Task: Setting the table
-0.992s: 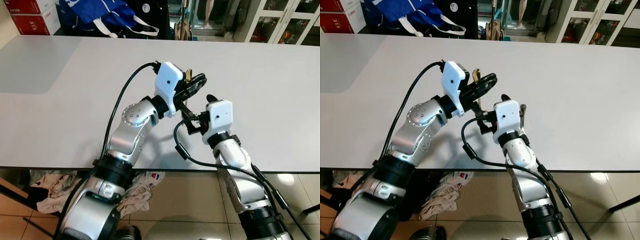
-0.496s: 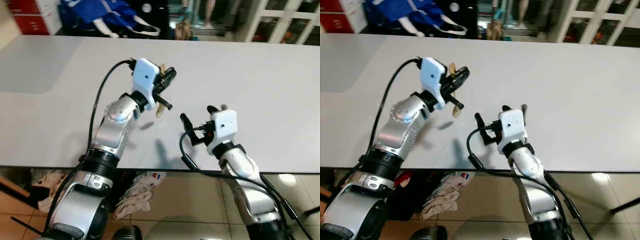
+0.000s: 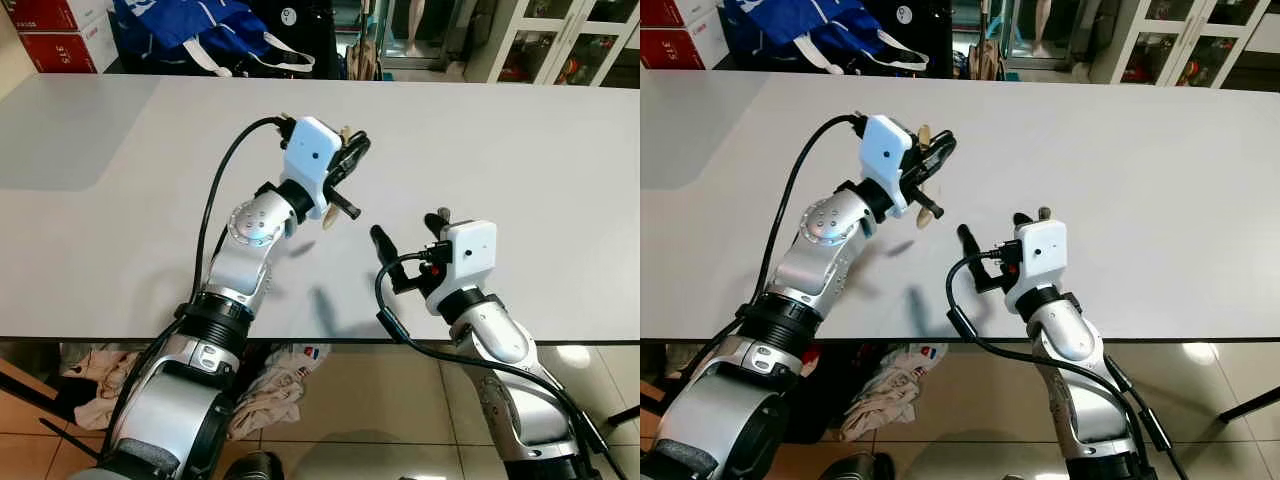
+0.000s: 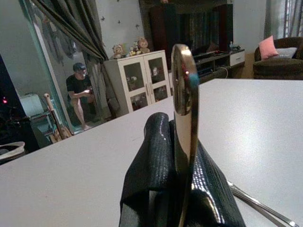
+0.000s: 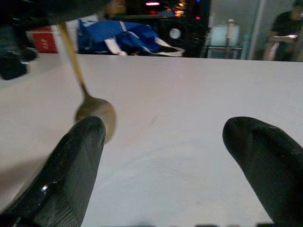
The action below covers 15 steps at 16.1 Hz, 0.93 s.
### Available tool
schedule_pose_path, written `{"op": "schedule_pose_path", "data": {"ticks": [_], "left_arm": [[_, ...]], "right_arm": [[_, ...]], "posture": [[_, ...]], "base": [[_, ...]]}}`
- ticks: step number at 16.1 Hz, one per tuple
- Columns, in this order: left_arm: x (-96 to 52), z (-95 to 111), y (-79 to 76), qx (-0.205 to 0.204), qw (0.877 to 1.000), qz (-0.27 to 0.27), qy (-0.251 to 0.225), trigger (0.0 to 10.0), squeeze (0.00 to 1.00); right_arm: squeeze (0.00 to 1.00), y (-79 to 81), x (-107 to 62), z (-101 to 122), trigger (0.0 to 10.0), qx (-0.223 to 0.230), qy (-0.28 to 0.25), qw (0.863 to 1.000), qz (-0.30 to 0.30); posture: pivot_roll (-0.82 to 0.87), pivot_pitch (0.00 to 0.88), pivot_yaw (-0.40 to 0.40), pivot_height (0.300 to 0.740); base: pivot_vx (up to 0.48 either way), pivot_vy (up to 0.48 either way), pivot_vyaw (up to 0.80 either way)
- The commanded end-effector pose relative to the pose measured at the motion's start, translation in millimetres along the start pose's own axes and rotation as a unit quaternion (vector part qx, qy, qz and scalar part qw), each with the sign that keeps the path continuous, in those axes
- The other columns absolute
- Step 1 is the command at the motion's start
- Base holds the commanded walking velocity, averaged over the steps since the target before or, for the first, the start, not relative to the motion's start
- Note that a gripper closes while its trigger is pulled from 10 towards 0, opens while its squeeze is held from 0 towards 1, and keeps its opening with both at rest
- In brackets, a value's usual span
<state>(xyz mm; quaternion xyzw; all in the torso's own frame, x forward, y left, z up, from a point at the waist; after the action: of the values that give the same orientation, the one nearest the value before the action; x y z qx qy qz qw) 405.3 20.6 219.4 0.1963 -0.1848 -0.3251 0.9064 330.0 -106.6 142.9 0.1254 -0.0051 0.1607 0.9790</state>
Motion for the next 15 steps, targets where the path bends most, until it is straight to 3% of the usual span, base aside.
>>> {"op": "schedule_pose_path", "data": {"ticks": [1, 5, 6, 11, 15], "left_arm": [[1.6, 5.5, -0.2, 0.007, 1.000, 0.002, -0.011, 0.0, 0.00], [1.7, 10.0, -0.8, 0.026, 0.999, -0.002, -0.022, 0.0, 0.00], [1.7, 12.0, -4.1, 0.046, 0.999, -0.014, -0.026, 0.0, 0.00], [1.7, 10.1, -7.7, 0.054, 0.998, -0.026, -0.024, 0.0, 0.00], [1.7, 11.4, -4.1, 0.055, 0.998, -0.009, -0.025, 0.0, 0.00]], "right_arm": [[0.00, -12.0, 0.2, -0.6, 10.0, -0.001, 0.002, 0.999, -0.032], [0.00, -9.3, 2.5, 0.4, 10.0, -0.002, -0.003, 0.999, -0.032], [0.00, -7.5, 3.8, -1.0, 10.0, -0.010, -0.002, 1.000, -0.030], [0.00, -8.6, 4.7, 2.6, 10.0, -0.019, -0.009, 0.999, -0.032], [0.00, -15.2, 5.3, 4.5, 10.0, -0.028, -0.011, 0.998, -0.046]], "posture": [[-0.06, 0.052, 0.032, 0.740], [-0.05, 0.052, 0.033, 0.740], [-0.04, 0.053, 0.035, 0.740], [-0.04, 0.056, 0.037, 0.740], [-0.04, 0.059, 0.032, 0.740]], "base": [[0.000, 0.000, 0.00], [0.000, -0.341, 0.00], [0.000, -0.450, 0.00], [0.000, -0.446, 0.00], [0.000, -0.322, 0.57]]}}
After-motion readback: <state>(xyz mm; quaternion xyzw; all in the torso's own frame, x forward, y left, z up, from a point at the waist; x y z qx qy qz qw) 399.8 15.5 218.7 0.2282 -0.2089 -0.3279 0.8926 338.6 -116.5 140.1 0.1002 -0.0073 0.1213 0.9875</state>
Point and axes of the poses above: a point about 5 cm out from each wrist's last joint towards the gripper, its own x axis pointing out of the wrist towards the gripper, its own z axis along the axis of the wrist's last joint, y = z × x, the point moved 6 cm from there along x, pointing out of the wrist towards the gripper, and after that the axes turned 14 degrees about x, right-handed, at the moved point
